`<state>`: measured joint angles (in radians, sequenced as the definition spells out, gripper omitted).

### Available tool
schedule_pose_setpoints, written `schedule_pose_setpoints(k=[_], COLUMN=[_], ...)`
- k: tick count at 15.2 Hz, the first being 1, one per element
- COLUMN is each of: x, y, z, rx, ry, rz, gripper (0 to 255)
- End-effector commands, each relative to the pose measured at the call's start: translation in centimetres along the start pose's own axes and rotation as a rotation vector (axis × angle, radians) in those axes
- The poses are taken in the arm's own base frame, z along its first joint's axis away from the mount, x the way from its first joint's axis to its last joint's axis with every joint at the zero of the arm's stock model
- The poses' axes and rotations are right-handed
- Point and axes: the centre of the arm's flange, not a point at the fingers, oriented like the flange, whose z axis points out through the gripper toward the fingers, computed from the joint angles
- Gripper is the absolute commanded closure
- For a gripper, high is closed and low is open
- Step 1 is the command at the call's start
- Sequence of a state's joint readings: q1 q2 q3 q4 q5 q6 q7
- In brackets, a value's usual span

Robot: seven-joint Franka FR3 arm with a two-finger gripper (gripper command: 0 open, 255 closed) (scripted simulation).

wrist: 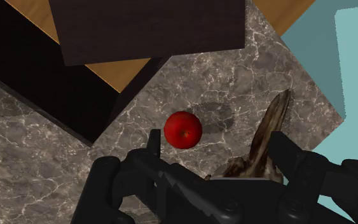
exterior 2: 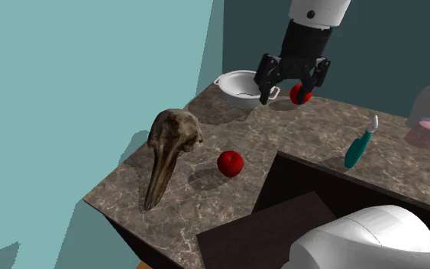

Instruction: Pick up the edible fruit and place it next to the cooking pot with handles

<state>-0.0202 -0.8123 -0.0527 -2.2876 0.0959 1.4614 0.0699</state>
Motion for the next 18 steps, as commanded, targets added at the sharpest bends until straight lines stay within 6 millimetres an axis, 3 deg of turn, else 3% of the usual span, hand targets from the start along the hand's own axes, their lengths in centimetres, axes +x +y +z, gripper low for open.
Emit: schedule_pose_setpoints(k=[1, 18], x=[0.0, 7.9], y=[0.0, -2.5], z=[0.0, 20.4], rx=[0.000, -0.074], ry=[0.000, 0.106], rz=[0.000, 0.054], gripper=[0, 0])
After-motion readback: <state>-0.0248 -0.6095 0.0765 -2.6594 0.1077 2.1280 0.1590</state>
